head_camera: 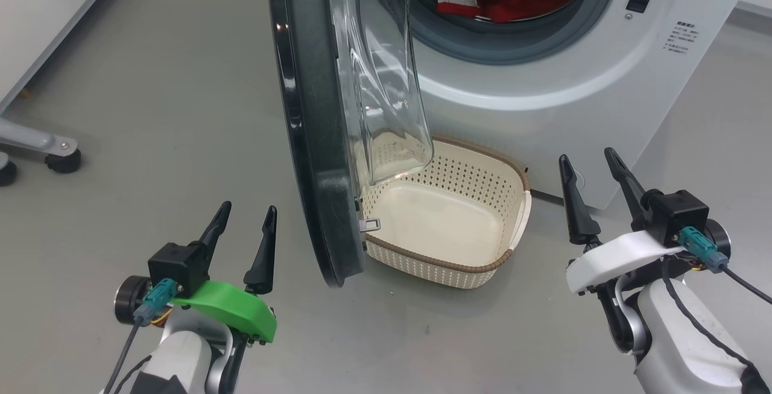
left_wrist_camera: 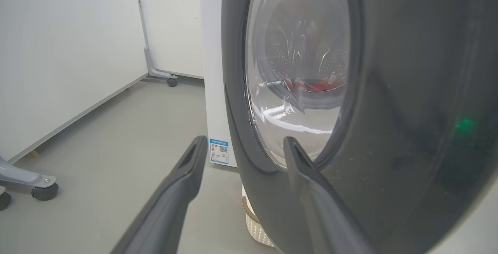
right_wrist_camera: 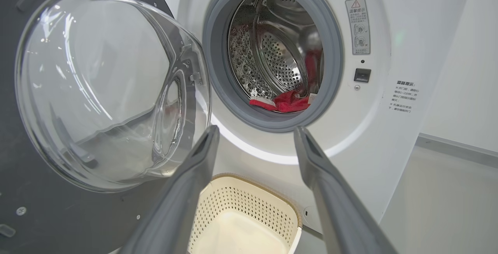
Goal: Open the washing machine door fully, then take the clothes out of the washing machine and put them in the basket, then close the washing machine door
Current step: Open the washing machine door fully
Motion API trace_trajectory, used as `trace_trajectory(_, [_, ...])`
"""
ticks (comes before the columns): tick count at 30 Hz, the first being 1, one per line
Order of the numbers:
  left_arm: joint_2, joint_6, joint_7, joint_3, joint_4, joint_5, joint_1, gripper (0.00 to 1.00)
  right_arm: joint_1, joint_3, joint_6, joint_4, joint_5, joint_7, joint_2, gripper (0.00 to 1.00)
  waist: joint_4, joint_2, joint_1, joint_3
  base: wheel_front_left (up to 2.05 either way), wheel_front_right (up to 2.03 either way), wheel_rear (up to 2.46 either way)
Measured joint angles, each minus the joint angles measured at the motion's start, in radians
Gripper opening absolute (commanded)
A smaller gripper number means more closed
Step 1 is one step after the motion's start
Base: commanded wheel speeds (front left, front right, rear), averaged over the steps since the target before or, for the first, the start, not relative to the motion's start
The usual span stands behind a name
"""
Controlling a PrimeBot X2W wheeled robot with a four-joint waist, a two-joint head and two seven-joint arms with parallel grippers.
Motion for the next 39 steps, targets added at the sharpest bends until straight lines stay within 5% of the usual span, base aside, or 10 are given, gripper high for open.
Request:
trace_trajectory(16, [0.000, 0.003, 0.000, 0.000, -0.002, 0.000, 0.001, 0.98, 0.017, -0.042, 0.012, 0.000, -0.049, 0.000, 0.030, 1.00, 0.002, 0.0000, 0.0000, 0.001, 0.00, 0.00, 0.00])
trace_trajectory(19, [0.000, 0.004, 0.000, 0.000, -0.003, 0.000, 0.001, 0.11, 0.018, -0.047, 0.019, 0.000, -0.058, 0.000, 0.037, 1.00, 0.003, 0.0000, 0.0000, 0.001, 0.00, 0.00, 0.00])
trace_trajectory(20, [0.000, 0.007, 0.000, 0.000, -0.003, 0.000, 0.001, 0.00, 0.019, -0.049, 0.020, 0.000, -0.059, 0.000, 0.038, 1.00, 0.003, 0.0000, 0.0000, 0.001, 0.00, 0.00, 0.00])
trace_trajectory(39, [0.009, 0.026, -0.001, 0.059, -0.155, -0.007, -0.031, 0.00, 0.038, -0.098, 0.054, 0.007, -0.103, 0.000, 0.066, 1.00, 0.010, 0.0000, 0.0000, -0.001, 0.00, 0.00, 0.00])
